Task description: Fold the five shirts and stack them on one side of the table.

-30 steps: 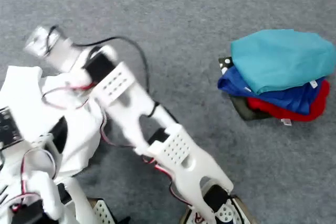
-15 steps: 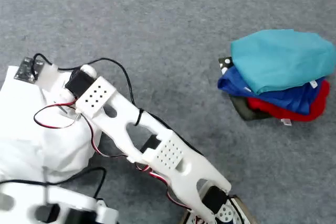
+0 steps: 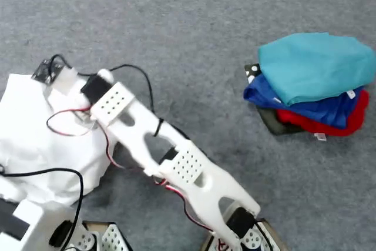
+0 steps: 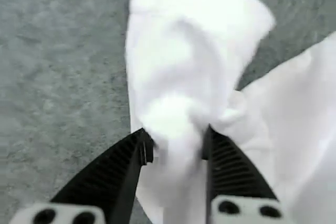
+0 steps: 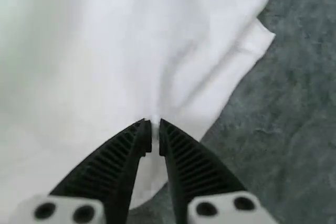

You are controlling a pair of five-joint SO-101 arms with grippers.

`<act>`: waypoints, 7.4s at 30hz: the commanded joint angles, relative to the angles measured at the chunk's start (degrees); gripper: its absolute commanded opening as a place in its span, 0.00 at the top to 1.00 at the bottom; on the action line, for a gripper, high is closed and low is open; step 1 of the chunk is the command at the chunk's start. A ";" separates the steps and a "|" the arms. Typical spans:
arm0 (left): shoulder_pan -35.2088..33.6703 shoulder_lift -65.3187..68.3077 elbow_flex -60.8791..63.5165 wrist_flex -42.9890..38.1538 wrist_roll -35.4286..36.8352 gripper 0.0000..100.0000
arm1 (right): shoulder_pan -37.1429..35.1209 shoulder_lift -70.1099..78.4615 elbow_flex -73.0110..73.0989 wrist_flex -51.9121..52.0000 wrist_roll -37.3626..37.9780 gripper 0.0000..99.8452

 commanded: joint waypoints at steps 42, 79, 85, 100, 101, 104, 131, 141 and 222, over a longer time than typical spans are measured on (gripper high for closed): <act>64.62 -6.11 -59.78 40.97 18.99 0.98 | 38.20 -21.58 -20.35 10.11 5.10 0.96; 41.49 49.01 -85.01 23.30 23.82 0.72 | 24.75 -14.02 10.33 4.04 -7.74 0.86; 45.36 62.64 -111.38 33.76 28.84 0.72 | 24.84 -12.53 10.33 3.96 -7.56 0.86; 43.78 80.66 -126.07 37.54 33.49 0.73 | 24.92 -10.51 10.33 3.60 -7.56 0.86; 44.04 81.01 -126.07 37.54 33.32 0.74 | 24.92 -10.51 10.33 3.60 -7.56 0.86; 44.13 81.45 -126.33 37.19 33.32 0.84 | 24.92 -10.51 10.33 3.60 -7.56 0.86; 32.09 61.85 -134.33 48.88 30.95 0.98 | 9.10 -2.24 8.92 -0.88 -16.44 0.74; 29.36 55.52 -134.42 48.88 30.95 0.98 | 19.82 -2.51 8.66 5.36 -11.69 0.96; 32.09 71.96 -134.42 42.99 24.53 0.98 | 12.97 -40.48 47.34 8.00 3.34 0.95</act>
